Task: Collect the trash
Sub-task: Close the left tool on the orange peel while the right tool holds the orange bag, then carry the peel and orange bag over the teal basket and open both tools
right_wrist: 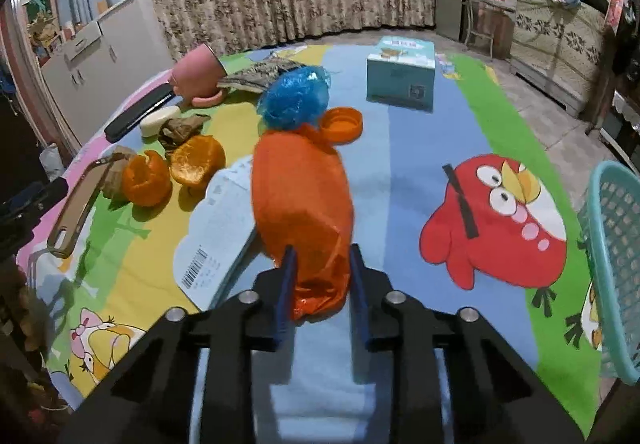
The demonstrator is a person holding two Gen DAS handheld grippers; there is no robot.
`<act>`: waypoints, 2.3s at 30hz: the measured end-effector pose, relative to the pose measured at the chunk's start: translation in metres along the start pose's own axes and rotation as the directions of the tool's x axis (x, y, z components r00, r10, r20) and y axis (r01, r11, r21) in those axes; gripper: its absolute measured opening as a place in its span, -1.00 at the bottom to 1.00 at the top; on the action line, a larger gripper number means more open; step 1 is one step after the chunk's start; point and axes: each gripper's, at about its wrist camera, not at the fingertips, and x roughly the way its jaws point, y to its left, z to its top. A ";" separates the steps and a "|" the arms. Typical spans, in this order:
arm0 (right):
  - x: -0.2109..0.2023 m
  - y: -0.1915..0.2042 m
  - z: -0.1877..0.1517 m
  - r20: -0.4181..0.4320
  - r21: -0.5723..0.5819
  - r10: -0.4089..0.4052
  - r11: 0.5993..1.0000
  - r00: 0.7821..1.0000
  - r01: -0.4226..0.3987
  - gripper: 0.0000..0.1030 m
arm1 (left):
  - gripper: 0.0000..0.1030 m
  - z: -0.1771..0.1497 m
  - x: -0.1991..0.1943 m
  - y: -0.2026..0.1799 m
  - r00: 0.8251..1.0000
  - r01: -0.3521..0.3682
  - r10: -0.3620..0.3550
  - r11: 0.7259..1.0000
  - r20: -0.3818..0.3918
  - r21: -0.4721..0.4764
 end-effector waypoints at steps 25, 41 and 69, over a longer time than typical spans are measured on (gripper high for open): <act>-0.030 -0.081 0.009 0.082 0.127 -0.014 0.992 0.997 0.003 -0.75 | 0.54 0.007 0.036 -0.097 0.970 0.162 -0.145 0.984 -0.193 0.074; -0.039 -0.106 0.009 0.108 0.168 -0.016 0.986 0.994 -0.003 -0.75 | -0.13 0.013 0.066 -0.112 0.969 0.090 -0.055 0.986 -0.239 0.138; -0.146 -0.191 0.003 0.313 0.268 -0.213 0.955 0.926 0.129 -0.75 | -0.35 0.075 -0.020 -0.219 0.981 0.183 -0.193 0.959 0.026 0.217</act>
